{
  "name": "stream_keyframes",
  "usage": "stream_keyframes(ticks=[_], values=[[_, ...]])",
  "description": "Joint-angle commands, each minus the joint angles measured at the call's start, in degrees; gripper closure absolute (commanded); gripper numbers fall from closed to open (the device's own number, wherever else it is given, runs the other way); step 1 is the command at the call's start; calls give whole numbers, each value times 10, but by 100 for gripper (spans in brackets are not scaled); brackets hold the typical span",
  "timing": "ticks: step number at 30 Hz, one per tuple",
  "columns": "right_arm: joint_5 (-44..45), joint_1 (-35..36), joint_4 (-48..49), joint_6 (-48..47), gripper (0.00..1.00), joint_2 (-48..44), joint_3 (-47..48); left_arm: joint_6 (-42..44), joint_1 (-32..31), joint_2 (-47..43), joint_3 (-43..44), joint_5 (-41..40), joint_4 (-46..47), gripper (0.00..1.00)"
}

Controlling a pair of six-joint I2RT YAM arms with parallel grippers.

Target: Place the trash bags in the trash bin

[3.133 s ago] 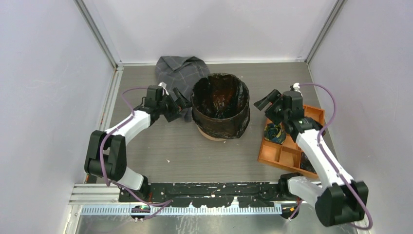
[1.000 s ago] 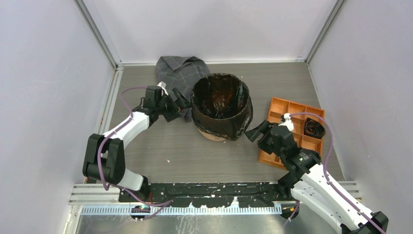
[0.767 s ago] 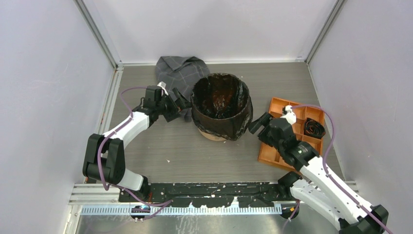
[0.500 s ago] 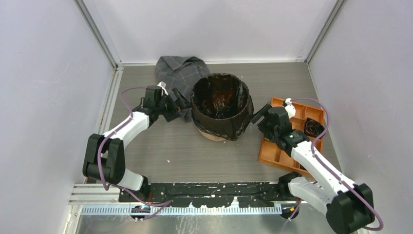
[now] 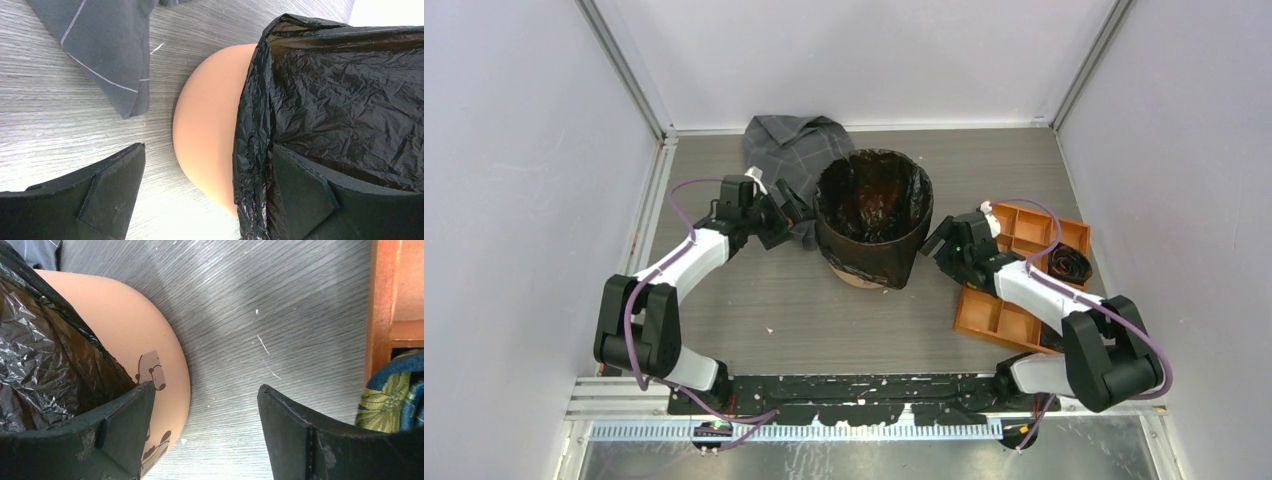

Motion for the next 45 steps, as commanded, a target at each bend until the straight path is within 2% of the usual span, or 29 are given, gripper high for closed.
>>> stream_keyframes(ticks=[1,12,18,22,24,35,45], values=[[-6,-1,11,-9,20,-15,19,9,-1,-11,26,16,11,0],[22,-27,-123,-22,14,-146,34,28,0,-32,37,-6,-19,0],[39,-28,-192,-41,7,-223,52,73,0,-73,63,-28,-89,0],[51,-27,-250,-69,0,-271,91,112,0,-123,82,-41,-149,0],[54,-28,-274,-84,0,-292,115,130,0,-153,84,-46,-178,0],[75,-28,-367,-155,0,-334,220,252,0,-310,44,-19,-259,0],[64,-28,-379,-166,0,-348,232,271,0,-373,32,-23,-292,0]])
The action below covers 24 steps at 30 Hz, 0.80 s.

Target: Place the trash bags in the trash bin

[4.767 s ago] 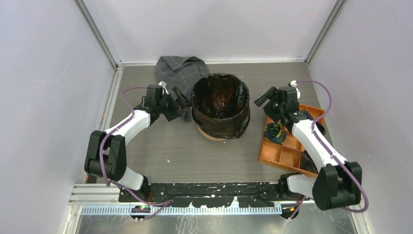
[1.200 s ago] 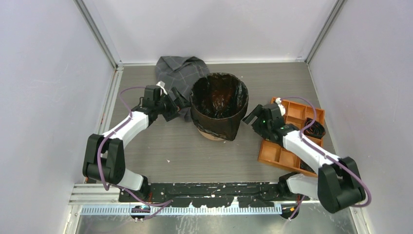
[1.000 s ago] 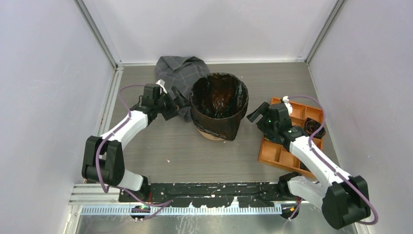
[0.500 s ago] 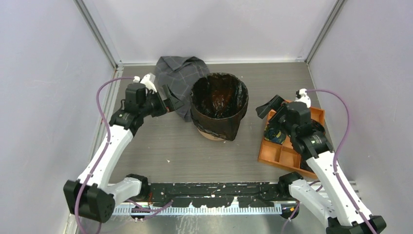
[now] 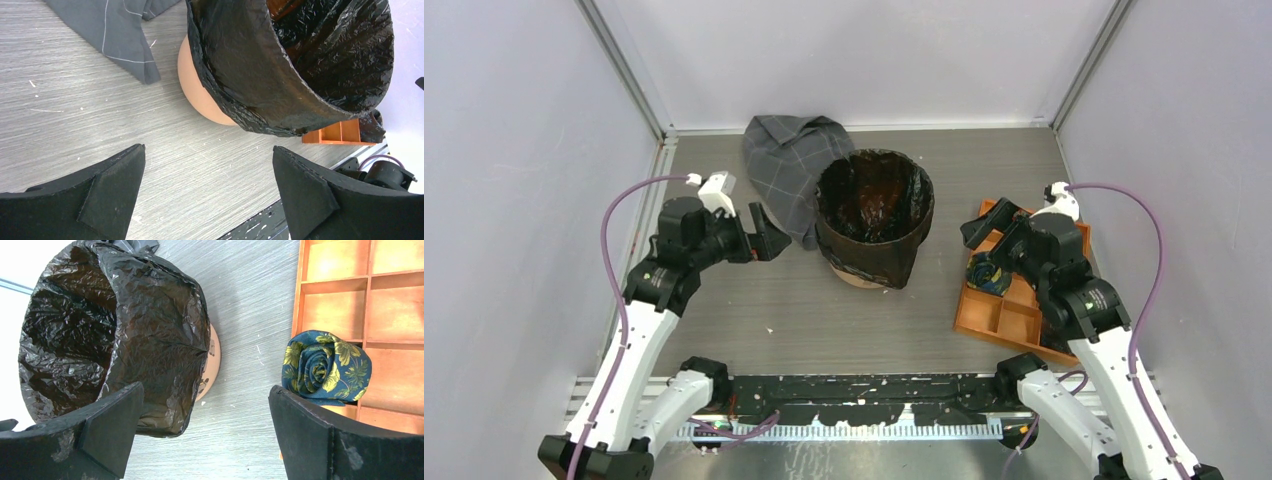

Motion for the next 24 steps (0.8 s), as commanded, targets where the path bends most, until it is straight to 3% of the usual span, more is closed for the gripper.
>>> stream_keyframes(ticks=[1,24], values=[[5,-2,-6,-20,0,-6,24,17,0,-31,-10,-3,-9,0],[19,-2,-13,-33,0,-31,18,27,0,-37,-51,-2,24,0]])
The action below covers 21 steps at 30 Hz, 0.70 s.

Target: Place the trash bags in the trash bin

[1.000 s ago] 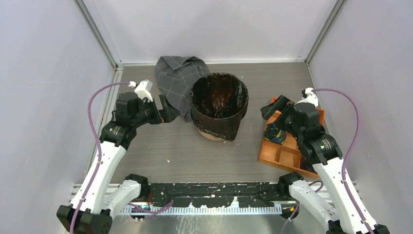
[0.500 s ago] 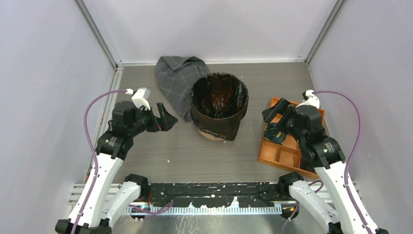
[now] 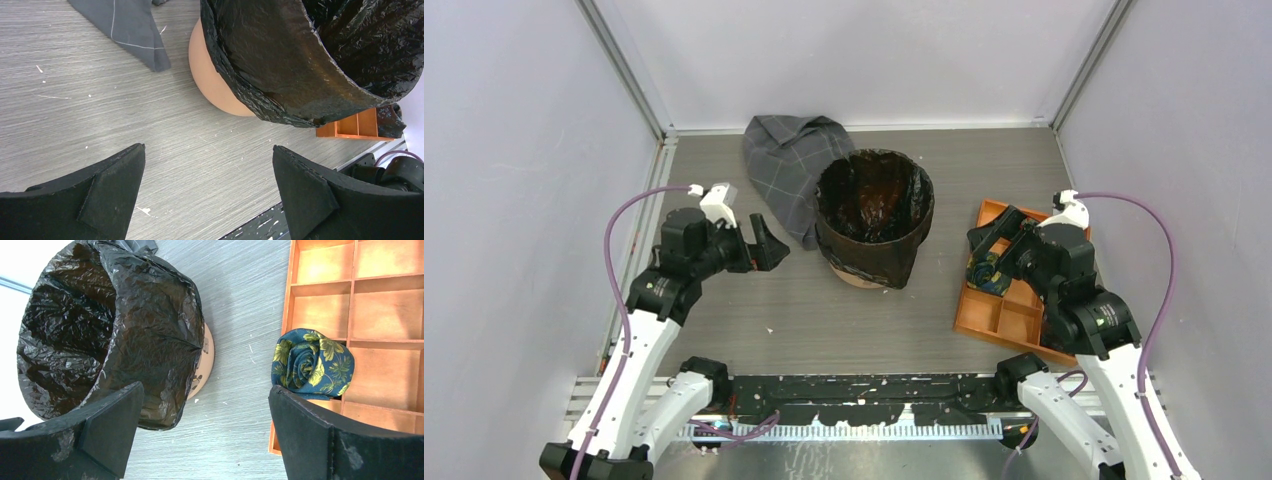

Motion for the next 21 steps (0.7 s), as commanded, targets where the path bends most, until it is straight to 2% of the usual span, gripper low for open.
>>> stream_keyframes(ticks=[1,21], values=[[11,-2,17,-12,0,5,16,12,0,3,-1,11,26,0],[6,-2,34,-7,0,5,1,12,0,-3,-5,13,25,0]])
